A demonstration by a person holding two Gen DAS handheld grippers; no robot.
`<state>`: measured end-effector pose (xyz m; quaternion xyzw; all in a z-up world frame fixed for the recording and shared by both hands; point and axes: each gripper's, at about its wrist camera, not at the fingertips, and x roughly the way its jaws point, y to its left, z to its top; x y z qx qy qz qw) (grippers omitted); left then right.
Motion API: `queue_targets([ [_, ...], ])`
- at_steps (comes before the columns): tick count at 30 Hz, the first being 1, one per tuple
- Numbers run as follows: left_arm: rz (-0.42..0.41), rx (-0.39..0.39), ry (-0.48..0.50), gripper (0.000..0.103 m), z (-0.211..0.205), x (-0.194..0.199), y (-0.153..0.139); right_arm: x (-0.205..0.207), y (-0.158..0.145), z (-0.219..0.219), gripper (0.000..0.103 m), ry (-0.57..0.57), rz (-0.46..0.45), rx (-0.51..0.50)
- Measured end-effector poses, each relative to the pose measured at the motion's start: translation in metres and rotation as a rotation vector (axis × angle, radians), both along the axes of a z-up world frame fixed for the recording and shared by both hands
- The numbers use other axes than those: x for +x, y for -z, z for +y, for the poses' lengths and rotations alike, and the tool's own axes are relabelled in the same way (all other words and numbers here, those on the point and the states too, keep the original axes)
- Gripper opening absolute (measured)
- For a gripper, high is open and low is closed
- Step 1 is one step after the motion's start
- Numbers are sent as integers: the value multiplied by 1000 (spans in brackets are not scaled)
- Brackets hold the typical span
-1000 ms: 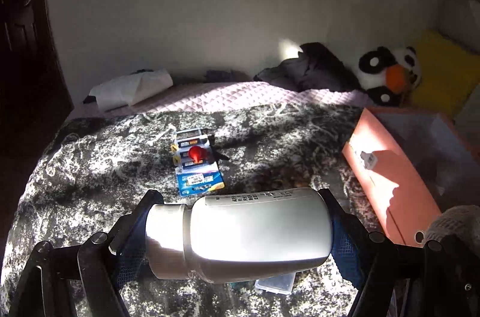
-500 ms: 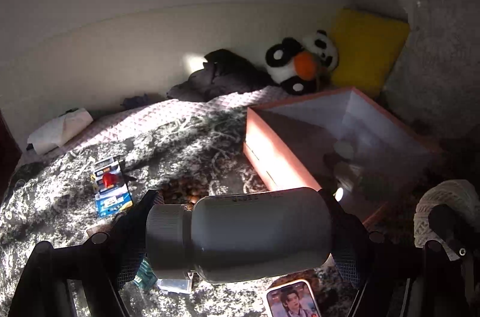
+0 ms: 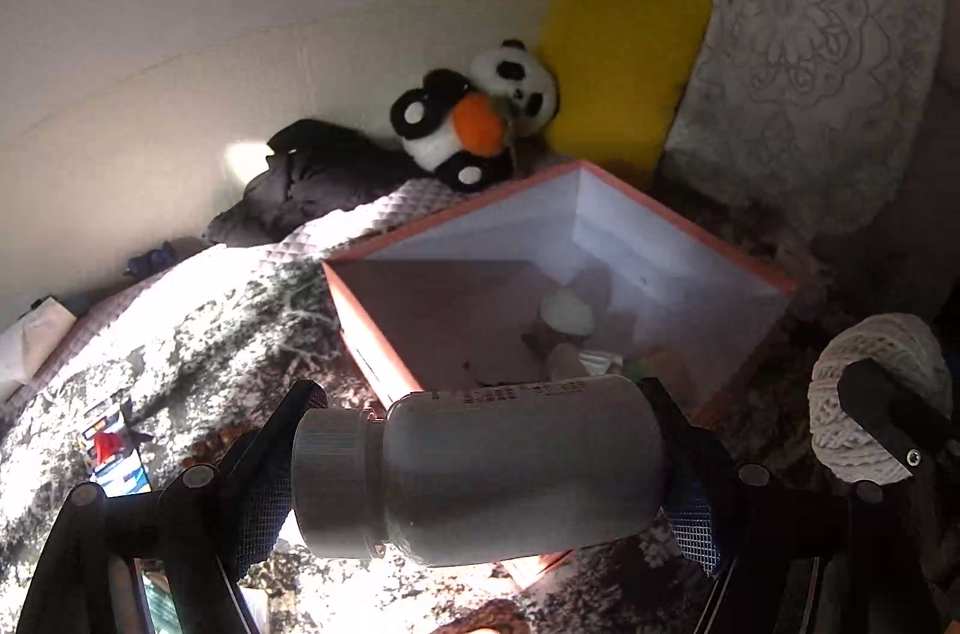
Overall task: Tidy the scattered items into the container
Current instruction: 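Carry the bottle and twine ball over the pink box with both tools, then open both tools to drop the bottle and twine ball into the box, then move both tools back over the remaining items on the bed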
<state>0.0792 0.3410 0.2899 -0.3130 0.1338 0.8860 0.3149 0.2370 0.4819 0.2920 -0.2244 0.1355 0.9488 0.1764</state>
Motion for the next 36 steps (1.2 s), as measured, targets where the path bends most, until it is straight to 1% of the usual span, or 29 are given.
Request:
queue_targets([
  [5, -25, -11, 38, 85, 39, -23, 9, -22, 7, 39, 64, 42, 9, -25],
  [8, -37, -22, 53, 85, 62, -38, 16, -41, 13, 58, 64, 67, 4, -17],
  [14, -58, -59, 77, 85, 100, -72, 41, -90, 34, 91, 64, 91, -22, -24],
  [18, -84, -85, 77, 85, 116, -95, 65, -123, 55, 107, 64, 94, -52, -41],
  [22, -137, -96, 67, 85, 122, -119, 89, -150, 74, 118, 64, 91, -87, -46],
  [24, -153, -97, 73, 87, 124, -127, 98, -160, 82, 123, 65, 98, -102, -46],
  [25, -151, -103, 66, 88, 125, -130, 101, -165, 86, 127, 67, 108, -113, -48],
  [27, -146, -98, 62, 92, 122, -135, 104, -172, 90, 130, 76, 141, -132, -34],
  [28, -147, -89, 65, 93, 121, -137, 103, -173, 91, 131, 84, 157, -127, -23],
  [29, -144, -79, 65, 97, 119, -140, 101, -173, 90, 132, 88, 168, -119, -16],
  [31, -135, -63, 65, 98, 114, -141, 96, -171, 89, 133, 91, 173, -106, -18],
  [36, -112, -28, 45, 98, 90, -140, 73, -167, 80, 127, 91, 173, -100, -20],
])
